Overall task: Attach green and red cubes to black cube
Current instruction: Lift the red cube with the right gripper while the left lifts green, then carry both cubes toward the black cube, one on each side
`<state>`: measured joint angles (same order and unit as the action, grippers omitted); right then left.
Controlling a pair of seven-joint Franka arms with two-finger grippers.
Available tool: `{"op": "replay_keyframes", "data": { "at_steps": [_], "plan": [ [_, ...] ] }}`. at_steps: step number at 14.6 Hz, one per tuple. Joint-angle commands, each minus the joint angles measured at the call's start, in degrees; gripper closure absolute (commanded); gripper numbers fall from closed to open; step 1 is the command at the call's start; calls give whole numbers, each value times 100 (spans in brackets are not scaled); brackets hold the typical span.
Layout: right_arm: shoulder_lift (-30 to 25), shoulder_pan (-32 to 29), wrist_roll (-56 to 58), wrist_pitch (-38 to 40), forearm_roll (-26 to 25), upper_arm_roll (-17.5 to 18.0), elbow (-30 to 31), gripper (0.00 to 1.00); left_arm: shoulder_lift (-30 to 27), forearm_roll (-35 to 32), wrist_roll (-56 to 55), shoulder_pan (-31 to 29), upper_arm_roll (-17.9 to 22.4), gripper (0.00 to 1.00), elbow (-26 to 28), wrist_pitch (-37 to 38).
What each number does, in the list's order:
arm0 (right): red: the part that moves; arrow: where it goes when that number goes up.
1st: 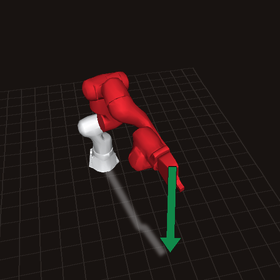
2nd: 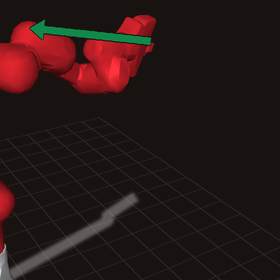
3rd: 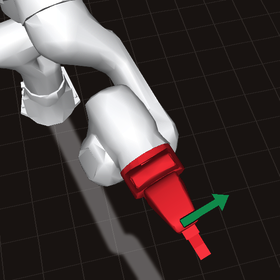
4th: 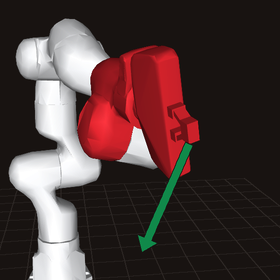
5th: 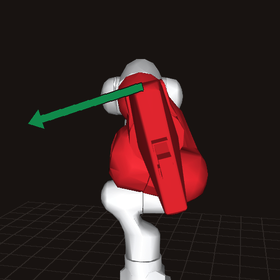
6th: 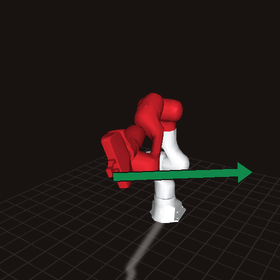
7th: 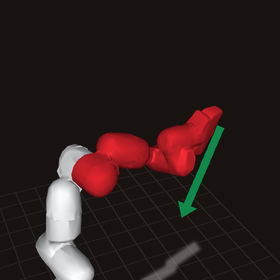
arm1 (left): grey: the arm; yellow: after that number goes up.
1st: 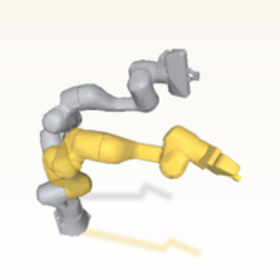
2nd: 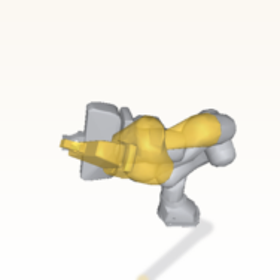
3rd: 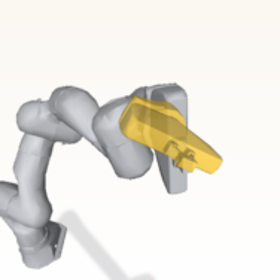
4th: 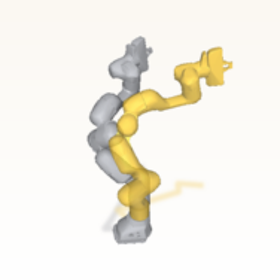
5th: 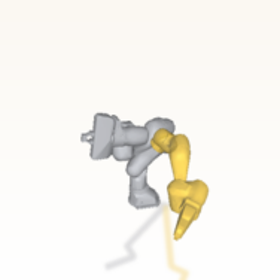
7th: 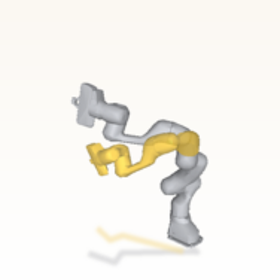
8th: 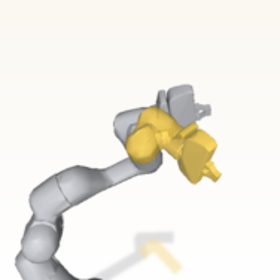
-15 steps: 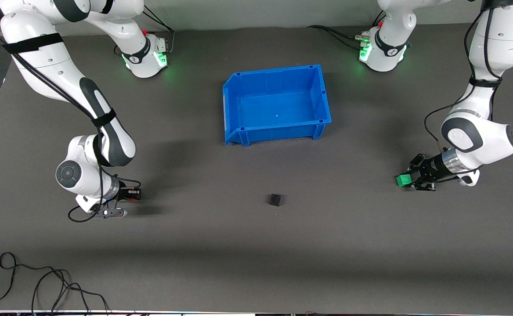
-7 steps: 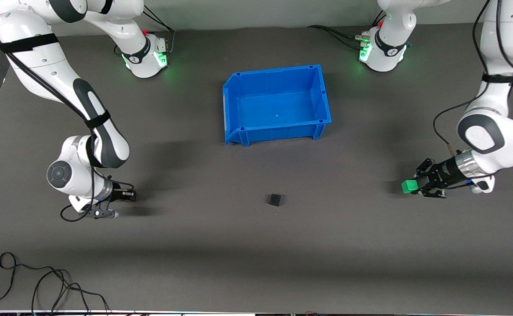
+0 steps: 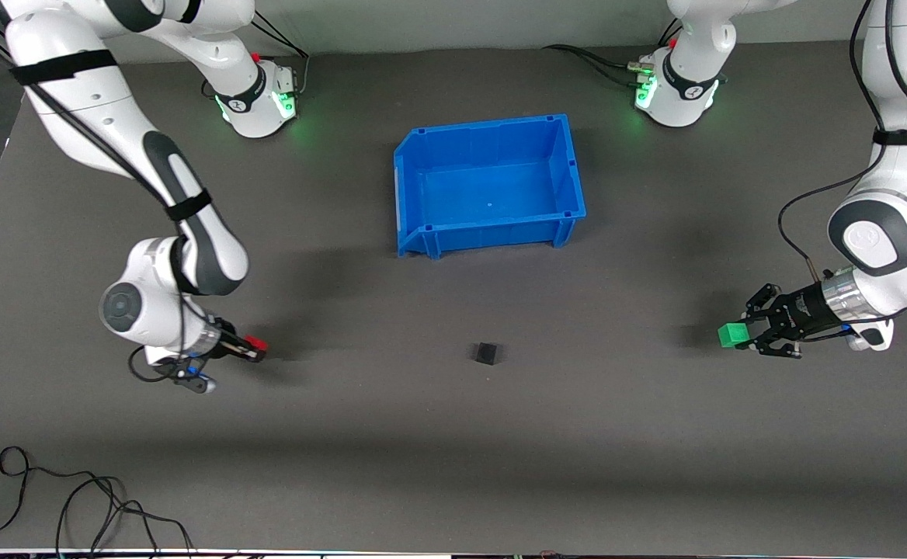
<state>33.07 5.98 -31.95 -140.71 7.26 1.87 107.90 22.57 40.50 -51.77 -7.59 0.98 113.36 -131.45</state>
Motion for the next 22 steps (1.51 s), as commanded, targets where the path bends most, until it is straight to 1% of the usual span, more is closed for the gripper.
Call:
{"op": "replay_keyframes", "data": {
  "at_steps": [1, 4, 7, 8, 12, 14, 16, 19, 22],
  "plan": [
    [23, 438, -1397, 123, 82, -64, -250, 100, 115, -95, -218, 204, -9, 81, -173, 6],
    [199, 772, -2681, 141, 65, -82, -576, 100, 405, -112, -753, 792, -1, 81, -577, -21],
    [436, 1123, -3885, 202, 56, -82, -945, 100, 546, -130, -1281, 1320, -10, 81, -657, -503],
    [524, 1237, -4263, 281, 47, -82, -1129, 100, 634, -130, -1396, 1470, -10, 81, -735, -548],
    [1086, 1607, -6020, 896, 38, -82, -2244, 100, 1047, -138, -2256, 2129, 17, 81, -1166, -592],
    [1288, 1774, -6646, 1072, 38, -73, -2623, 100, 1231, -305, -2354, 2419, 8, 81, -1281, -854],
    [1456, 1888, -7304, 1108, 82, -47, -2905, 100, 1407, -314, -2442, 2700, -1, 81, -1394, -1066],
    [1745, 2222, -8290, 1134, 21, -55, -3221, 100, 1785, -393, -2802, 3122, 8, 81, -1816, -1093],
    [2097, 2451, -9203, 1134, 3, -73, -3730, 100, 1996, -481, -2856, 3351, 8, 81, -2080, -1084]
  ]
}}
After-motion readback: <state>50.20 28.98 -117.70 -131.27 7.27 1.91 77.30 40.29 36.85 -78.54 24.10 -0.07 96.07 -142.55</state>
